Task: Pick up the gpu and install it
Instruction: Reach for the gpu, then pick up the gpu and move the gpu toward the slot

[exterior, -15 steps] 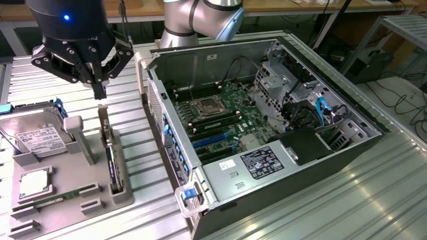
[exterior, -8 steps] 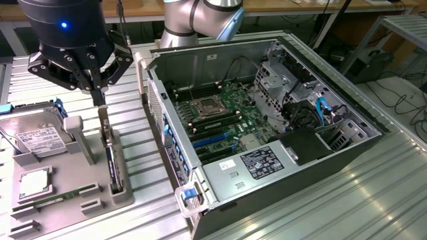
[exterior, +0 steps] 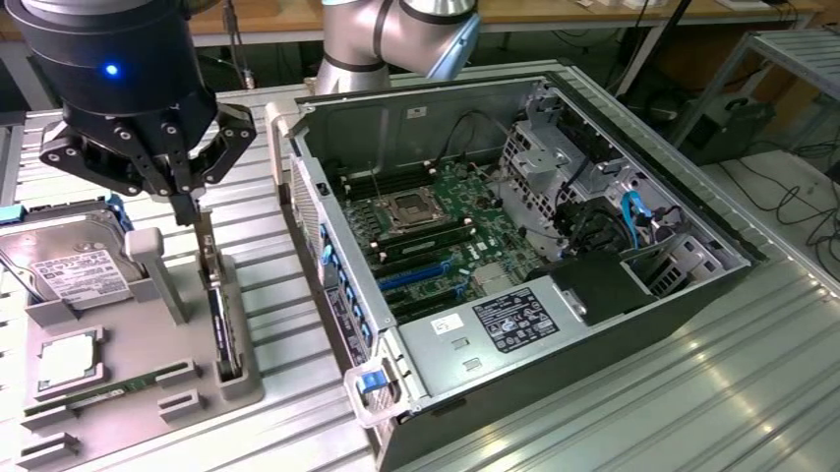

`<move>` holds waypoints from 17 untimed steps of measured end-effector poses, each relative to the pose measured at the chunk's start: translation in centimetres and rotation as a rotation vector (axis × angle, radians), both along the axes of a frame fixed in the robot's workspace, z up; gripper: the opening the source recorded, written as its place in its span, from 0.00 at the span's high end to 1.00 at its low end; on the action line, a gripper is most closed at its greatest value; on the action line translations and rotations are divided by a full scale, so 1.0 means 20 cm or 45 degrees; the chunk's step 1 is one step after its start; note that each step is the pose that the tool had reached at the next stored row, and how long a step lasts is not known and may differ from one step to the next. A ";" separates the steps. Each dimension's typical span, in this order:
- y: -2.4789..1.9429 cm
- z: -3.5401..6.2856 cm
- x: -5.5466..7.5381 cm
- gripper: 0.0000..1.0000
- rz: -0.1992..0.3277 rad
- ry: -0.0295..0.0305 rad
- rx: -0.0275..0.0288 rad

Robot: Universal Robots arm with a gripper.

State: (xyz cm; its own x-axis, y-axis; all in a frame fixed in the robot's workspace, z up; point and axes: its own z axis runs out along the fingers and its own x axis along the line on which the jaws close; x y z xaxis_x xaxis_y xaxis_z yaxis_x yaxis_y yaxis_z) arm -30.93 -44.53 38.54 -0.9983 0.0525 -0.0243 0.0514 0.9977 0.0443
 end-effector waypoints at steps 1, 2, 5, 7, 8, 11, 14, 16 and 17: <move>-0.003 -0.001 0.00 0.89 0.001 0.0000 0.0001; -0.006 0.000 -0.01 0.89 0.002 0.0000 0.0000; -0.006 0.000 -0.01 0.89 0.002 0.0000 0.0000; -0.006 -0.001 -0.01 0.89 0.002 0.0001 0.0000; -0.006 -0.001 -0.01 0.89 0.002 0.0000 0.0000; -0.006 -0.001 -0.01 0.89 0.002 0.0000 0.0000; -0.006 0.000 -0.01 0.89 0.002 0.0001 -0.0001; -0.006 0.000 -0.01 0.89 0.002 0.0000 0.0000; -0.006 0.000 -0.01 0.83 0.002 0.0001 0.0000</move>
State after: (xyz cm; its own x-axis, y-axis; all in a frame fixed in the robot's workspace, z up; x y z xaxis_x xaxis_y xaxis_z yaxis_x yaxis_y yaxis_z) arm -31.07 -44.65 38.54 -0.9984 0.0510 -0.0243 0.0499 0.9978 0.0443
